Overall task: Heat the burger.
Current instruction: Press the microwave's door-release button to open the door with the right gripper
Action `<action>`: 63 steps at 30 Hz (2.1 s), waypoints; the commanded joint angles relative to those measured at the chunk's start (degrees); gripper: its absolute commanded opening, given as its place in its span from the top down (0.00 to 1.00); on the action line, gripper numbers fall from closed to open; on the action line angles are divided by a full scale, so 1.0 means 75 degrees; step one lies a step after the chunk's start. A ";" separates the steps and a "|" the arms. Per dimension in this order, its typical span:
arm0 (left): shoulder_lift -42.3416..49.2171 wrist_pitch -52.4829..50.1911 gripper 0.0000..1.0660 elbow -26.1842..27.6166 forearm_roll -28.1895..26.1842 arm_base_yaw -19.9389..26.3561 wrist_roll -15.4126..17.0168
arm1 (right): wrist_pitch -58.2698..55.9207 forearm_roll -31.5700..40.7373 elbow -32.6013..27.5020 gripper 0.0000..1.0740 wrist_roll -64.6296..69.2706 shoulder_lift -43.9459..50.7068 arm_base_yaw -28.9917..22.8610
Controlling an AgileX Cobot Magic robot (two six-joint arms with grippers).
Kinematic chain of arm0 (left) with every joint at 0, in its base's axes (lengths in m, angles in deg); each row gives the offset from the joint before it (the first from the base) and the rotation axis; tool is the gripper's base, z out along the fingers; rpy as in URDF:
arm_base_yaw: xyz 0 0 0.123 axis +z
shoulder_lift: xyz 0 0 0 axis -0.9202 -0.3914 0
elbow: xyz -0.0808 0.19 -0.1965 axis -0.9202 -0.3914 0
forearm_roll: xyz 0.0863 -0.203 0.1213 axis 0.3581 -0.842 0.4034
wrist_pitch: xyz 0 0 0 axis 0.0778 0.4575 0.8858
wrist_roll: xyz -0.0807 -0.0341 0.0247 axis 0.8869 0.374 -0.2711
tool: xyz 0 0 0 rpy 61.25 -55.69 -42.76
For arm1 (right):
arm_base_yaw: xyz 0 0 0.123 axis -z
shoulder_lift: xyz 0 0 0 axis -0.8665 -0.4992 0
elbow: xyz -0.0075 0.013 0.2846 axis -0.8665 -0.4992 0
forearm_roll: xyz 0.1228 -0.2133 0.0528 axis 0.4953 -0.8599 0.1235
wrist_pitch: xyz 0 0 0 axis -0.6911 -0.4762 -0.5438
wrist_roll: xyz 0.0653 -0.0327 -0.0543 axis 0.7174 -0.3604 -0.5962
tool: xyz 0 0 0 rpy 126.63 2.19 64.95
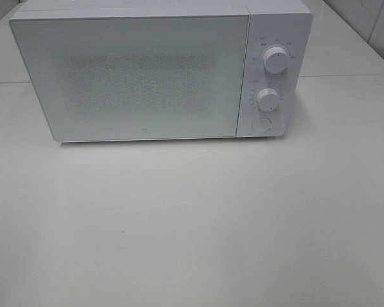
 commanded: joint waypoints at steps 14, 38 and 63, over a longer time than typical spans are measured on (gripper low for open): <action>0.0168 -0.0122 1.00 -0.0015 -0.0053 0.0046 0.0008 | 0.0756 0.0000 -0.0596 0.48 -0.0138 0.3063 0.0023; 0.0168 -0.0122 1.00 -0.0015 -0.0061 0.0046 0.0008 | 0.0756 0.0000 -0.0596 0.48 -0.0145 0.3056 0.0023; 0.0168 -0.0122 1.00 -0.0015 -0.0061 0.0046 0.0008 | 0.0871 0.0000 -0.0527 0.48 -0.0153 0.2888 0.0023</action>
